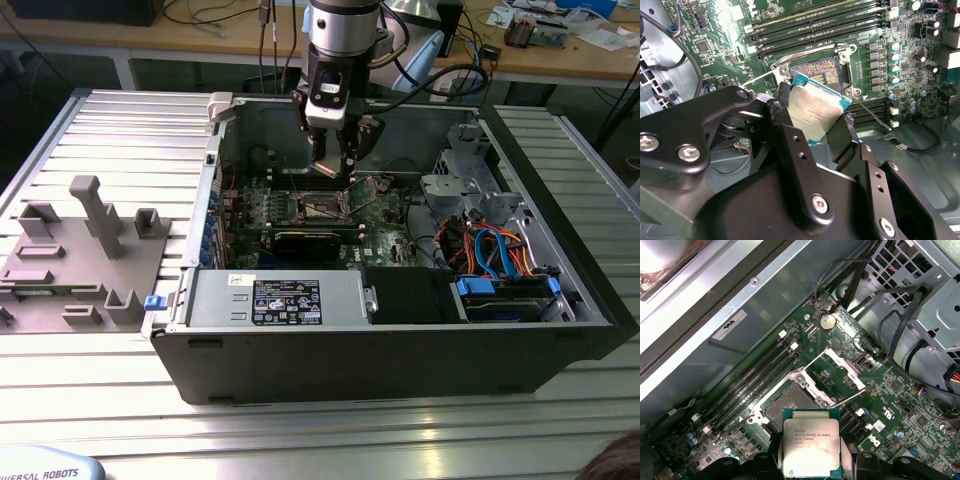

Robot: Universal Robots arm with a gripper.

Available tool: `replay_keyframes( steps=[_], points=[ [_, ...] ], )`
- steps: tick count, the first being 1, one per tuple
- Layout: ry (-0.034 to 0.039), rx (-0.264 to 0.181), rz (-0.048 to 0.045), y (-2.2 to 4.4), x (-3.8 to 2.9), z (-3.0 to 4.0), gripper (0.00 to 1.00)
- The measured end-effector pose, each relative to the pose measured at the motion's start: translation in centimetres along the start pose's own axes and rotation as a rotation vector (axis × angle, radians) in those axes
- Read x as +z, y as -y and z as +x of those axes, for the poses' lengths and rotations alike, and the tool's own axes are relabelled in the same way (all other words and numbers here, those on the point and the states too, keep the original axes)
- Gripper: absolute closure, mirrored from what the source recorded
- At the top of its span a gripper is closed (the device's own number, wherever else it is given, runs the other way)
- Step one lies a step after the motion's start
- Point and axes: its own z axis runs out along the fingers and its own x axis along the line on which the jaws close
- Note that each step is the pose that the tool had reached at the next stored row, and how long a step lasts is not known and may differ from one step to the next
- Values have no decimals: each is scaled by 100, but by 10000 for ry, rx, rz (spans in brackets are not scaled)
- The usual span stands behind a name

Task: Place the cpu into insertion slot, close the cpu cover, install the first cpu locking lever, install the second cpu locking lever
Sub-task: 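Place the cpu into insertion slot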

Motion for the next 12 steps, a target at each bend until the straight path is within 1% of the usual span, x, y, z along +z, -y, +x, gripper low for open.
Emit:
replay_keyframes(
  steps=[12],
  points=[
    [3, 117, 3, 0, 0, 0, 46]
  ],
)
